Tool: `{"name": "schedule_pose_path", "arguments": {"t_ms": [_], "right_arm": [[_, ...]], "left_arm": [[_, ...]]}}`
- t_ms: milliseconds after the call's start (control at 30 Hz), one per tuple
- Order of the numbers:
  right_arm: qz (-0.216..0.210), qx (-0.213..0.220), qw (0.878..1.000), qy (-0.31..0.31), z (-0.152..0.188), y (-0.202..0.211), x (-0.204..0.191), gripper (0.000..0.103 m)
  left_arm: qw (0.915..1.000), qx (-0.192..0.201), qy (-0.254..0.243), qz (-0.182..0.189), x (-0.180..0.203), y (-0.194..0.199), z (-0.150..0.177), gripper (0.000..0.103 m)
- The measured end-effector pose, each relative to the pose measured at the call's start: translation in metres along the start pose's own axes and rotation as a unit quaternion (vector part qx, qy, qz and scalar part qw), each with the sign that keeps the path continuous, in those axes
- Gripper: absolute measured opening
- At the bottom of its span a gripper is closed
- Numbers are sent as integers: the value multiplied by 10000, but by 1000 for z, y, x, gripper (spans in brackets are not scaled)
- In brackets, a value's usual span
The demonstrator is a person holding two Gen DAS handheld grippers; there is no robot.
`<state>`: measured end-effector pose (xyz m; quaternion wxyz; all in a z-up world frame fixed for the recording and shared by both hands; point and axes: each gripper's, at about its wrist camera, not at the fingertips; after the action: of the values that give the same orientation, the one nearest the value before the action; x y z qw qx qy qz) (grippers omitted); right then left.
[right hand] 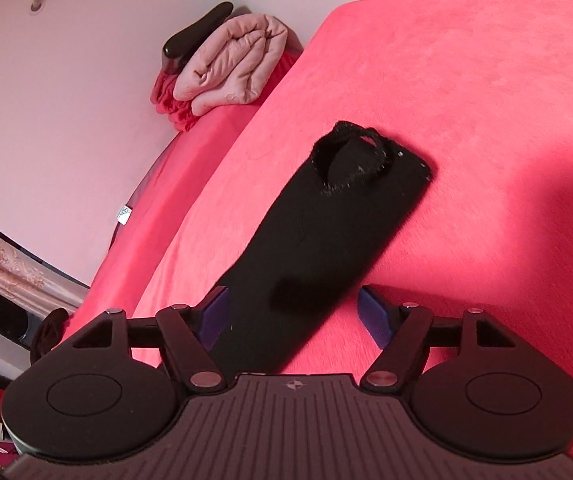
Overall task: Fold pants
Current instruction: 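Release the pants with both grippers and lift away, then grasp the strip end with the right gripper and lift it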
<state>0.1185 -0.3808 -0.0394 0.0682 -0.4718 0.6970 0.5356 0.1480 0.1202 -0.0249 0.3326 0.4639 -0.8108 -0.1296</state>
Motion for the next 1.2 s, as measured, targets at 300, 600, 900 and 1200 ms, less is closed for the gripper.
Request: {"name": "schedule_pose_path", "arguments": {"t_ms": [300, 600, 900, 1200], "right_arm": [[-103, 94, 9998, 108, -4, -11, -6, 76], [-163, 58, 9998, -57, -2, -12, -6, 74], [-280, -81, 9996, -10, -9, -27, -15, 77], [-552, 28, 9981, -264, -9, -35, 7, 26]], "left_arm": [[10000, 7, -20, -3, 0, 2, 0, 103], [10000, 9, -18, 4, 0, 2, 0, 103], [10000, 0, -43, 13, 1, 2, 0, 103], [10000, 15, -12, 52, -1, 2, -1, 103]]}}
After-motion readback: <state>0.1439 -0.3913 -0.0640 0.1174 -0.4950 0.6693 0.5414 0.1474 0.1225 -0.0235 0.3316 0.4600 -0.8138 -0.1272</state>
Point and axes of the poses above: each gripper's, at about its wrist camera, not at the fingertips, and y roughly against the way its jaws point, x to its right, z to its underside, and after that the axes turned 15 degrees about z, right-handed
